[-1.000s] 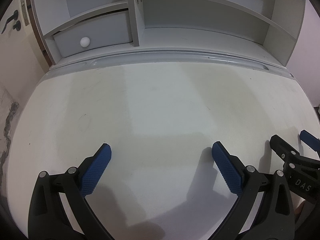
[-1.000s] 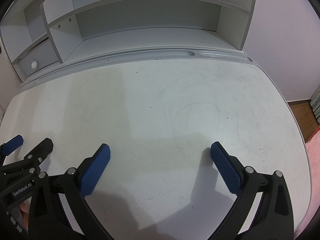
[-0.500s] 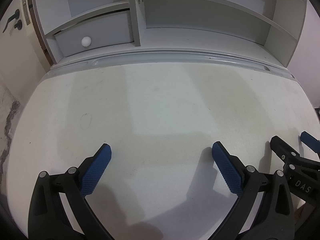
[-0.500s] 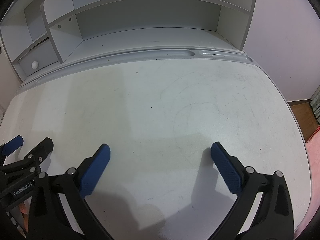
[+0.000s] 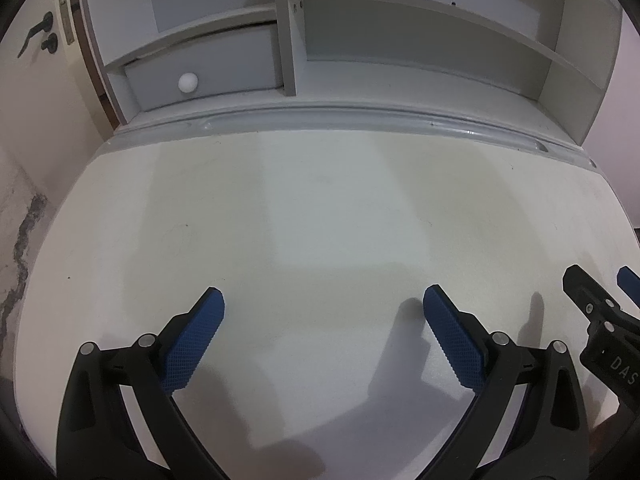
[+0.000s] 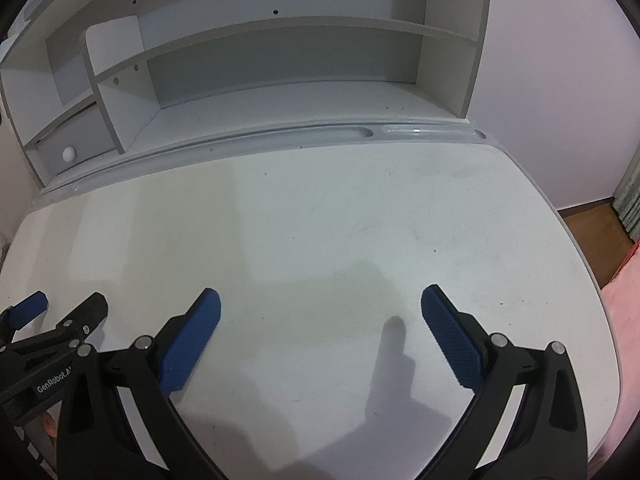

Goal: Collect trash

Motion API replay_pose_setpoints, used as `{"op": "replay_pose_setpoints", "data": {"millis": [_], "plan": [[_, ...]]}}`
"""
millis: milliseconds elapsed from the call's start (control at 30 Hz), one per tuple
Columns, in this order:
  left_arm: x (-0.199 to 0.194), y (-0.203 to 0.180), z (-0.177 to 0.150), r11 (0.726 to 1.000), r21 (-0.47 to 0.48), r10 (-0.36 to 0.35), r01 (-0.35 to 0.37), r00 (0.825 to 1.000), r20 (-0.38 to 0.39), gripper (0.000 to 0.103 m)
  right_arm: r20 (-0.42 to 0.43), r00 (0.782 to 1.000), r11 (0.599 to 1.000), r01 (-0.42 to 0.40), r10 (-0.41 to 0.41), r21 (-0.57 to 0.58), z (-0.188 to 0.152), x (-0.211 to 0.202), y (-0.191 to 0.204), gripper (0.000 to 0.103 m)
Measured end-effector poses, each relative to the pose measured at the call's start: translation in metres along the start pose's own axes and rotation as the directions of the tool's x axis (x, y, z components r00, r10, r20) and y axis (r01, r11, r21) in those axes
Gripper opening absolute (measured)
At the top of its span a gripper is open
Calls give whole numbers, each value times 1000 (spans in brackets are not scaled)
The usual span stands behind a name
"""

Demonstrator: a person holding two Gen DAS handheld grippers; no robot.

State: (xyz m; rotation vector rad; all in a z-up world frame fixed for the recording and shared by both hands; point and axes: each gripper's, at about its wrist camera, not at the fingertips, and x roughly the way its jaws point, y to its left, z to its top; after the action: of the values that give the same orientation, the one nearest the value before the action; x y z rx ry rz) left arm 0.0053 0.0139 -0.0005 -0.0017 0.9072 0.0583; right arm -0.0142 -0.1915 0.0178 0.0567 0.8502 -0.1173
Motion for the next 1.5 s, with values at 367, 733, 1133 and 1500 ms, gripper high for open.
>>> {"op": "replay_pose_setpoints", "data": {"millis": [367, 733, 1133, 1500], "plan": [[-29, 0, -3, 998, -12, 55, -54, 988, 141, 97, 70, 997, 999, -20, 17, 35, 1, -15, -7, 97], [-35, -8, -3, 997, 9, 69, -71, 984, 164, 97, 77, 997, 999, -17, 14, 49, -1, -17, -9, 97], [-66, -12, -10, 977, -12, 206, -212, 933, 294, 97, 57, 998, 999, -5, 3, 32, -1, -14, -6, 97], [-60, -14, -9, 994, -10, 105, -106, 967, 234, 97, 61, 998, 999, -8, 6, 37, -1, -14, -8, 97]]}}
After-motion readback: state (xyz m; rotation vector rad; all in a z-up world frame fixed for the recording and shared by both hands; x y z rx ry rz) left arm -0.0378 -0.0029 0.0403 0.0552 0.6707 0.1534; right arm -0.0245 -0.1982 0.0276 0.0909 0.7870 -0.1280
